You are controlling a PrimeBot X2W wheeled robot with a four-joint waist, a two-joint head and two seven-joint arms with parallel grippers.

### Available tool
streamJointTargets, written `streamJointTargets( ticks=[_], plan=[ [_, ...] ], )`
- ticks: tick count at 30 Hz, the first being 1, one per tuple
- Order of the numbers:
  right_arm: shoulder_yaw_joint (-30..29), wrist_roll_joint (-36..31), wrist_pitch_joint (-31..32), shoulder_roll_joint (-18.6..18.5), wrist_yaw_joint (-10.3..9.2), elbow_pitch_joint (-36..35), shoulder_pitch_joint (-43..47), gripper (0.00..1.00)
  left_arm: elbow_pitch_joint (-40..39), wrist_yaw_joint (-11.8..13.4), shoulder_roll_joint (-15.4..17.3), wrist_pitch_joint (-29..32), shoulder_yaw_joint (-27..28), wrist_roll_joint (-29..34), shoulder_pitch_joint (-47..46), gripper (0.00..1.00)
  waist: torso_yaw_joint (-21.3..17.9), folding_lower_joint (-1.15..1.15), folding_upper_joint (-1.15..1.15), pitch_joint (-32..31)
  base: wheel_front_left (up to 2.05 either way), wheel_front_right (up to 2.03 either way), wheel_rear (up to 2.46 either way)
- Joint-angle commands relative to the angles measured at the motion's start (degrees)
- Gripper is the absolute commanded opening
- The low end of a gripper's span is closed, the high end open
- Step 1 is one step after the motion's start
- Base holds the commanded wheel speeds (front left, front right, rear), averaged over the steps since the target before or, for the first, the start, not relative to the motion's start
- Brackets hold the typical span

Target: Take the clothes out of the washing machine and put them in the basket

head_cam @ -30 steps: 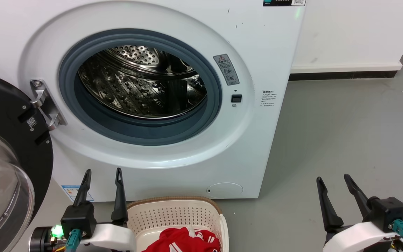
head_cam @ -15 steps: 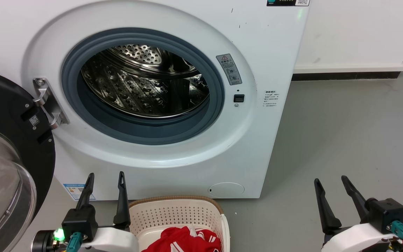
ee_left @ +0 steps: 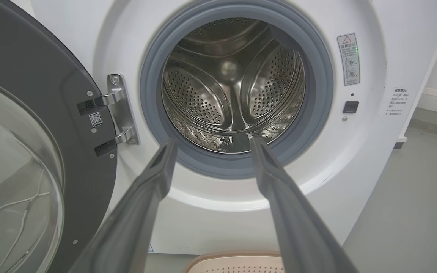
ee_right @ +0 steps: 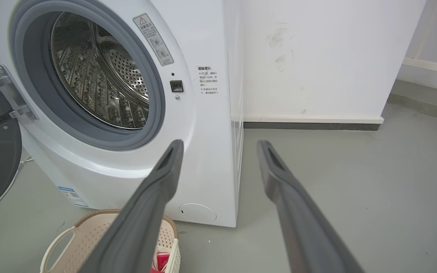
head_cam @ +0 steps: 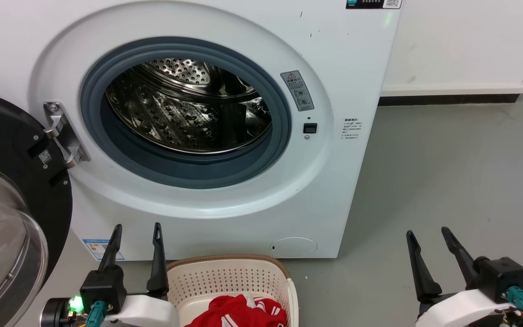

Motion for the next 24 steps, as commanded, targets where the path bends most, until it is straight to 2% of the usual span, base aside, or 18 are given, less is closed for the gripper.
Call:
streamJointTargets(
  ticks=[1,2,4,24],
  plan=[
    [0.1,0.2,-0.3,0.1,-0.04,0.2,-0.1,1.0,-0.3,0.0,0.1,-0.1,-0.2,-0.2,-0.5,1.0,0.0,0.0,0.0,0.0,0.0,0.0,0.0],
    [0.0,0.1,0.0,0.0,0.0,0.2,0.1,0.0,0.1,0.0,0.0,0.0,-0.1,-0.1,0.0,0.0,0.0,0.0,0.0,0.0,0.0,0.0,0.0],
    [0.1,0.7,-0.1,0.0,0.0,0.7,0.5,0.0,0.8,-0.2,-0.1,0.0,-0.1,-0.6,0.3,0.0,0.0,0.0,0.0,0.0,0.0,0.0,0.0],
    [-0.5,24.1,0.9,-1.2,-0.01,4.5,-2.9,0.0,4.1,-3.8,-0.7,4.2,2.6,-23.3,-2.4,0.0,0.0,0.0,0.0,0.3,0.0,0.0,0.0]
  ],
)
